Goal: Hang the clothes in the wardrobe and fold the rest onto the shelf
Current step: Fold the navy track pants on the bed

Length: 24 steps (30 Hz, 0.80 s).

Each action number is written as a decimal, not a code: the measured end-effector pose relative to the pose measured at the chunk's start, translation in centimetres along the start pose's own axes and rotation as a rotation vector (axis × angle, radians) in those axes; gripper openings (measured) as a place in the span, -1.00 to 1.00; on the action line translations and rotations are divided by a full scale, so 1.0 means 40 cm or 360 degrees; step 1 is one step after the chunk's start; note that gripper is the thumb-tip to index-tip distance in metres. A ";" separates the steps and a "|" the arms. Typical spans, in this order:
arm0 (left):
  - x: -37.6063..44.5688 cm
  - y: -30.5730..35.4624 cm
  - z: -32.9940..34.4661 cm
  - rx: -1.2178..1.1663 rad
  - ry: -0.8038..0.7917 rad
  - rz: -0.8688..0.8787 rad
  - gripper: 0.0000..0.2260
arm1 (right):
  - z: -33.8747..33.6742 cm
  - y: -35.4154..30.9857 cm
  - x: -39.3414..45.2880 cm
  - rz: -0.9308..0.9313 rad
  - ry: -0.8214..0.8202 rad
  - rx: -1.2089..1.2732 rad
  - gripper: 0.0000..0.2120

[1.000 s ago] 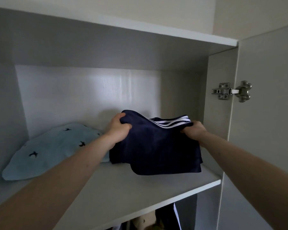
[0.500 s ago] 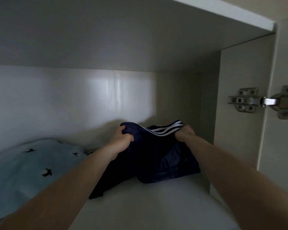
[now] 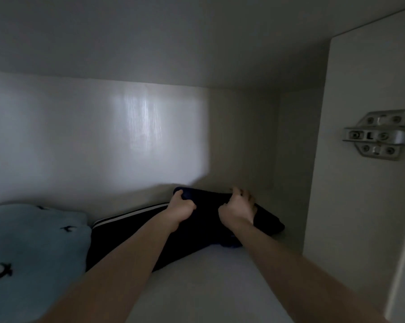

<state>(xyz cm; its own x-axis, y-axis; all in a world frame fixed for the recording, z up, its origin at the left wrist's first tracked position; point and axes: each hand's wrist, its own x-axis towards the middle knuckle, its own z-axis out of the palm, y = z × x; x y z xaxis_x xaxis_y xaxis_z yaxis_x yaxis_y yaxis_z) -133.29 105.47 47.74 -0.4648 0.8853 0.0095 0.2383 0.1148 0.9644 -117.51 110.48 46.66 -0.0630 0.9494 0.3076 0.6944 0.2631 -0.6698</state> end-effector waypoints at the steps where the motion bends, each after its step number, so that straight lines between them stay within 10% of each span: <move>1: 0.003 0.001 0.012 0.0006 0.0002 0.0003 -0.29 | 0.016 0.004 -0.024 -0.0015 -0.0044 -0.0049 -0.44; 8: 0.043 0.016 0.069 0.0246 -0.0133 0.0040 -0.35 | 0.083 0.103 -0.056 0.0173 -0.0408 -0.0278 -0.49; 24: -0.185 -0.176 -0.088 0.1853 -0.0121 0.0718 -0.38 | 0.106 0.200 0.032 0.0051 -0.0224 -0.0552 -0.49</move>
<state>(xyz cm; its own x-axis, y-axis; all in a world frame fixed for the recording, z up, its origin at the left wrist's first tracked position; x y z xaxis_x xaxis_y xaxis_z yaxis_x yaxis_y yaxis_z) -134.54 96.50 41.81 -0.1045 0.9686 0.2257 0.9933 0.0902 0.0727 -115.09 114.51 38.82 -0.1185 0.9769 0.1779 0.8976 0.1820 -0.4014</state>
